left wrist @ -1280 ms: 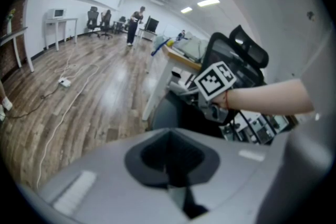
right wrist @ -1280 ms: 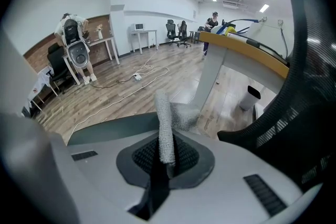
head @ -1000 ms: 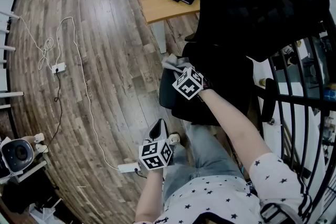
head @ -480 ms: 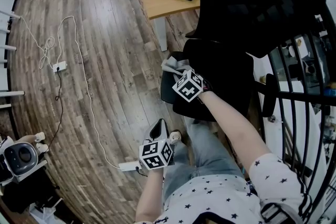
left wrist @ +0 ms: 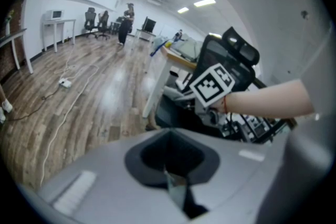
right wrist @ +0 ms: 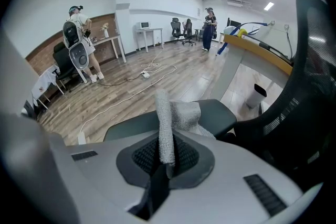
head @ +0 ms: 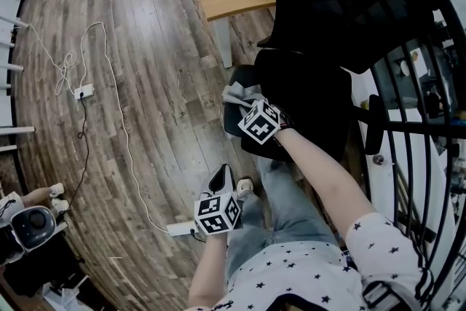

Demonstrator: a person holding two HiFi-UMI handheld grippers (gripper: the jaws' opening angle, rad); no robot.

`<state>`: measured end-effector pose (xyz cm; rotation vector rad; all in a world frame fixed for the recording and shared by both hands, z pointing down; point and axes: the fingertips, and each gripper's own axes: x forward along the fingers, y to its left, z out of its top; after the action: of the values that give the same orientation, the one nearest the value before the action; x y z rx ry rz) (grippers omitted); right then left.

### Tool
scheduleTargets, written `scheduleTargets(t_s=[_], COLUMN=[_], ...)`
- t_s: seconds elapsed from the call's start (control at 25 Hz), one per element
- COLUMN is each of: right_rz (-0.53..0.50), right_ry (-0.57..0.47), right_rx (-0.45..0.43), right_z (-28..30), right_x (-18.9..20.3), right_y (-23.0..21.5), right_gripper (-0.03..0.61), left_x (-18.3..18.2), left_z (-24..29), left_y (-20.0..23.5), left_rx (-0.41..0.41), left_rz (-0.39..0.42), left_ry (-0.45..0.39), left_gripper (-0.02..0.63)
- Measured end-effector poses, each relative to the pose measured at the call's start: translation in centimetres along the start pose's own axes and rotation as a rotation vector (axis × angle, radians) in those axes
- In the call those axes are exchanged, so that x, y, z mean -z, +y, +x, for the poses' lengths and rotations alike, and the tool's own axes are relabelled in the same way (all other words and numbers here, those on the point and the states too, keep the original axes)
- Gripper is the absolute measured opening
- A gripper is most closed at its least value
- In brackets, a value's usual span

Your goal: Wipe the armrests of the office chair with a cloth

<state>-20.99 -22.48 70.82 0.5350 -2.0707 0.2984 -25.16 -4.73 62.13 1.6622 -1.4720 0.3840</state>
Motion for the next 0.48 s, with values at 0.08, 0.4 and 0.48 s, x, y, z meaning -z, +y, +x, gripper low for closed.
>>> scheduleTargets(t_s=[0.08,0.4,0.48], right_rz=[0.001,-0.001,-0.003], right_ry=[0.000,0.001,0.001], right_rx=[-0.003,-0.022,-0.025], right_z=[-0.1,-0.4,-0.5], right_x=[0.1,0.7,0.8], right_y=[0.5,2.6,3.1], right_gripper=[0.025,0.025,0.025], left_x=[0.2,0.8,0.9], left_z=[-0.2,-1.3,-1.6], left_y=[0.1,0.3,0.3], left_rx=[0.002,0.002,0.002], left_rz=[0.003,0.007,0.008], left_ry=[0.001,-0.002,-0.004], left_gripper=[0.008,0.008,0.008])
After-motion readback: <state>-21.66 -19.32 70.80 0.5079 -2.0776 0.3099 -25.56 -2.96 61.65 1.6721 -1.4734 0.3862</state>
